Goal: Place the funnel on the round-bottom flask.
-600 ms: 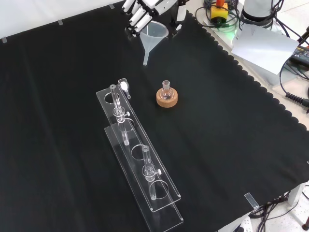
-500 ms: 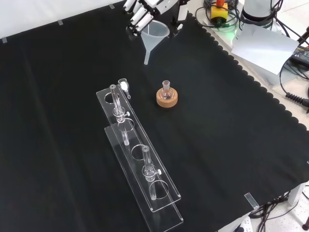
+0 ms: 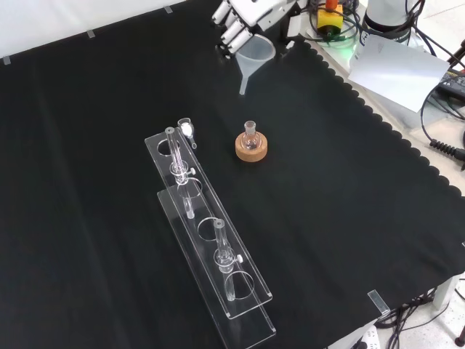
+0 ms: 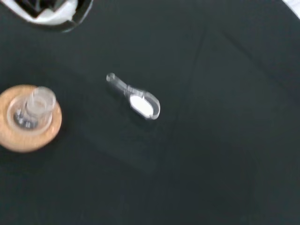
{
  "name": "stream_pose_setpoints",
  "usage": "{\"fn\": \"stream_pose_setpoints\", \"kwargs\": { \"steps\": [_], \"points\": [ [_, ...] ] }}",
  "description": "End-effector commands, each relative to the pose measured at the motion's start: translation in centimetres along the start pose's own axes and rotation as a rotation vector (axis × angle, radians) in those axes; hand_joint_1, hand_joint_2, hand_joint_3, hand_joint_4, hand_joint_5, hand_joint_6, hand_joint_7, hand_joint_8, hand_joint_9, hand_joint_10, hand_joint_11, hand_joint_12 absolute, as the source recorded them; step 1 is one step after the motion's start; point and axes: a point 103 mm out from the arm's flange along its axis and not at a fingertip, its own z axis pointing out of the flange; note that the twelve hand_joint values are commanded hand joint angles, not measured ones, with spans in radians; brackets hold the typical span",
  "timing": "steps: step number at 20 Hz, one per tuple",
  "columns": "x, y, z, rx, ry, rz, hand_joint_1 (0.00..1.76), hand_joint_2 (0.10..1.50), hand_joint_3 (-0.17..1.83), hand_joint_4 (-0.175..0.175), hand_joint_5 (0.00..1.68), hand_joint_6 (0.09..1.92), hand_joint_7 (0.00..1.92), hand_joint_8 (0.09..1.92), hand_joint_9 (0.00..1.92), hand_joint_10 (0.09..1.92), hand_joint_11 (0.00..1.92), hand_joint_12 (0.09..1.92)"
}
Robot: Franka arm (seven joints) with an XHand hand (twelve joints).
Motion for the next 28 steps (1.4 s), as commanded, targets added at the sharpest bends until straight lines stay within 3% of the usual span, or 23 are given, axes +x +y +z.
{"fn": "stream_pose_setpoints", "kwargs": {
  "steps": [1, 12, 28],
  "points": [
    [2.2, 0.0, 3.4, 0.046, -0.001, 0.017, 0.90, 0.72, 0.73, -0.041, 0.62, 0.92, 0.77, 0.78, 1.15, 0.52, 0.78, 1.10],
    [4.6, 1.5, 5.7, 0.086, -0.015, -0.014, 0.90, 0.73, 0.72, -0.042, 0.64, 0.92, 0.78, 0.78, 1.16, 0.52, 0.79, 1.09],
    [5.0, 3.0, 7.7, 0.116, -0.006, -0.035, 0.90, 0.73, 0.72, -0.043, 0.64, 0.91, 0.78, 0.78, 1.16, 0.53, 0.80, 1.09]
  ]
}}
